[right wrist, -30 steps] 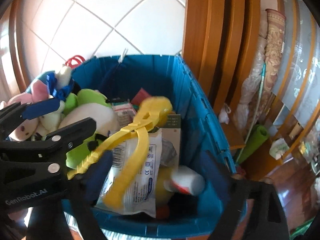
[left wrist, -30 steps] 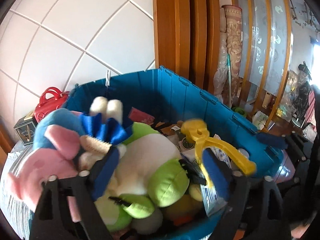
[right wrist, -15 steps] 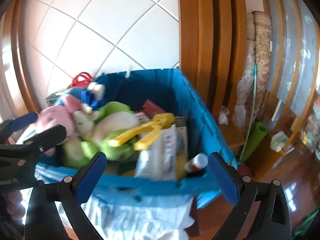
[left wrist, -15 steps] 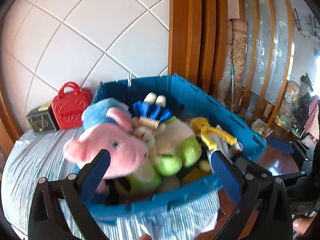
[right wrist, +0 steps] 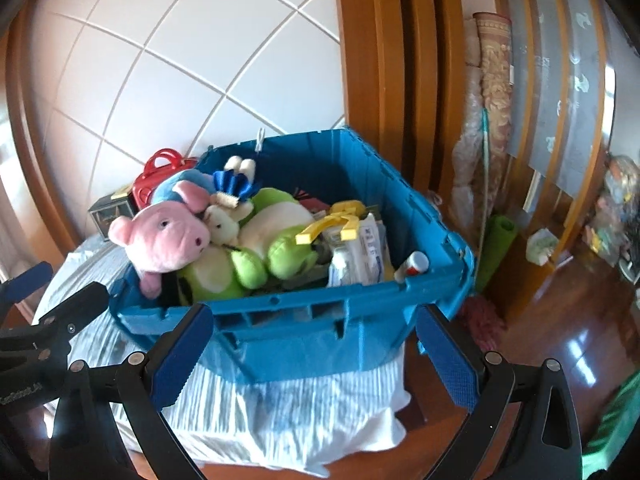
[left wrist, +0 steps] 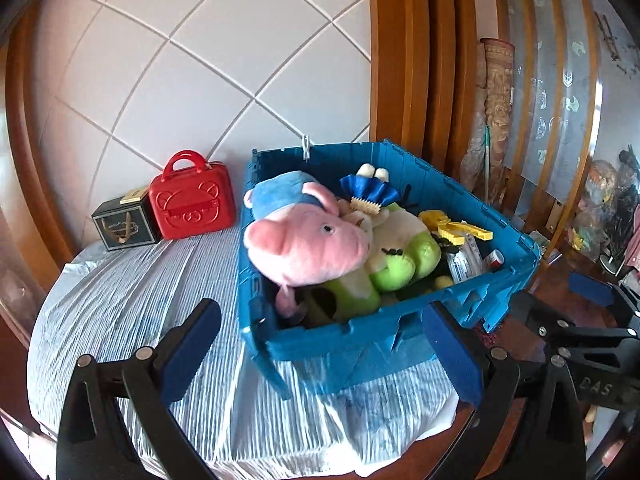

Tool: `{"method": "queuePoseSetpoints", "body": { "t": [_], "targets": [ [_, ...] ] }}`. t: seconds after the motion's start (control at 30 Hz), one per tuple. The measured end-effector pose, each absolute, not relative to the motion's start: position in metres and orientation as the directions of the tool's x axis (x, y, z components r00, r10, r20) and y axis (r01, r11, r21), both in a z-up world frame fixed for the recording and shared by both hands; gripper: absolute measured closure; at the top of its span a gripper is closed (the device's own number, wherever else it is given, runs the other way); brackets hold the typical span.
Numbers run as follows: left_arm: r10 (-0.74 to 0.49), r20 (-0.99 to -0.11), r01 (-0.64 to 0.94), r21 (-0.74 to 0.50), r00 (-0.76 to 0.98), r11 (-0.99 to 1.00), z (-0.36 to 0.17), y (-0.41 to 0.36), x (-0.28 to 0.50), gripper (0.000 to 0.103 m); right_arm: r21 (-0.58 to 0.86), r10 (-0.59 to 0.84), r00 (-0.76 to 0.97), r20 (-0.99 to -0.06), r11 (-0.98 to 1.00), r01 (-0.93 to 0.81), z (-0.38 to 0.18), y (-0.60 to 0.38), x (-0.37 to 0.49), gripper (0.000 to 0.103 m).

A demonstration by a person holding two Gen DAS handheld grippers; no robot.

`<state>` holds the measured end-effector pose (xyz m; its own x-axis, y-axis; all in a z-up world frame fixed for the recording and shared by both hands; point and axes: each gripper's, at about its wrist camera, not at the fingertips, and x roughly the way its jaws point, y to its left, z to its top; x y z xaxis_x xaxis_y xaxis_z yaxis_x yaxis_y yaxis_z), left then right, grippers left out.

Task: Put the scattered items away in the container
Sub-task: 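Open both tools to drop the items into the crate and withdraw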

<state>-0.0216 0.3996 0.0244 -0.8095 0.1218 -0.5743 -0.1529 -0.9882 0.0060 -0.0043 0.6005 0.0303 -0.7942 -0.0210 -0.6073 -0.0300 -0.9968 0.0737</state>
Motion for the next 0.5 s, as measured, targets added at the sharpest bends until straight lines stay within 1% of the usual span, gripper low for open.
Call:
{"method": "queuePoseSetpoints", "body": {
  "t": [0.17,0.5],
  "targets": [
    [0.123,-0.563,-0.144,-0.007,-0.817,-0.989,0.026,0.387,-0.013,0.001,0.075,-0.033,-0.802,-0.596,-0.997,-0.014,0.033,0.588,0.009,0.000],
    [0.129,-0.549,-0.148,-0.010,-0.825,-0.989,0.029,0.382,-0.011,0.001,0.067,-0.034,-0.804,-0.593,-0.998,-0.007,0.032,0.580,0.008,0.000]
  ]
}}
